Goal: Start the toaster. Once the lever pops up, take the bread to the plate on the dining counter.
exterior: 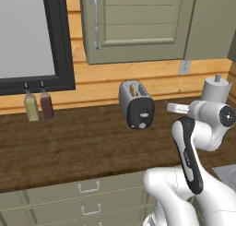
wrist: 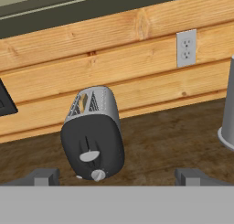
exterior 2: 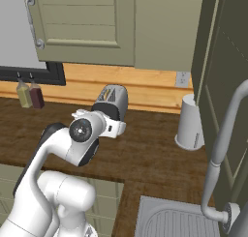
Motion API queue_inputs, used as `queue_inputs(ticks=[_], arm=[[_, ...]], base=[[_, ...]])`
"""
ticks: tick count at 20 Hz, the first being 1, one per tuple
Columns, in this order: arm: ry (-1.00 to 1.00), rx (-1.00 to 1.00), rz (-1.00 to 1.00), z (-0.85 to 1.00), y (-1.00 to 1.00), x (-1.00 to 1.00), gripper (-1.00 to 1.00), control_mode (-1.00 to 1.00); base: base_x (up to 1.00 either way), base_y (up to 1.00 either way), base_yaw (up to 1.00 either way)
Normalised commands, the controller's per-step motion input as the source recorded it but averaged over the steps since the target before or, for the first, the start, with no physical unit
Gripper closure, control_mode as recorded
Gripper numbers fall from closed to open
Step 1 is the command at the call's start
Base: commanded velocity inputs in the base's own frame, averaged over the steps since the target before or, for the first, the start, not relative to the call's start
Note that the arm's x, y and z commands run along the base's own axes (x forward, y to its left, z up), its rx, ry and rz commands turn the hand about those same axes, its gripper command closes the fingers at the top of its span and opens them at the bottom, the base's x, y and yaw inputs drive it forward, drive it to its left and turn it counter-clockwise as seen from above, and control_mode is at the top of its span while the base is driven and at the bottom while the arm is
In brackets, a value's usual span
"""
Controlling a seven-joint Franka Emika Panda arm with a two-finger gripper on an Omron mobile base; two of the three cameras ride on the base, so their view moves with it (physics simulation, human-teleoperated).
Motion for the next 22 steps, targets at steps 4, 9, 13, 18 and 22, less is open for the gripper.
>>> queue_inputs(ticks=[4,9,13,18,22], arm=[[0.00,0.00,0.00,0.00,0.00,0.00,-1.00,-1.00],[0.00,0.00,0.00,0.00,0.00,0.00,-1.00,-1.00],[0.00,0.00,0.00,0.00,0.00,0.00,-1.00,-1.00],[0.00,0.00,0.00,0.00,0.00,0.00,-1.00,-1.00],[0.00,0.00,0.00,0.00,0.00,0.00,-1.00,-1.00]], base=[[0.00,0.00,0.00],[0.00,0.00,0.00],[0.00,0.00,0.00],[0.00,0.00,0.00],[0.00,0.00,0.00]])
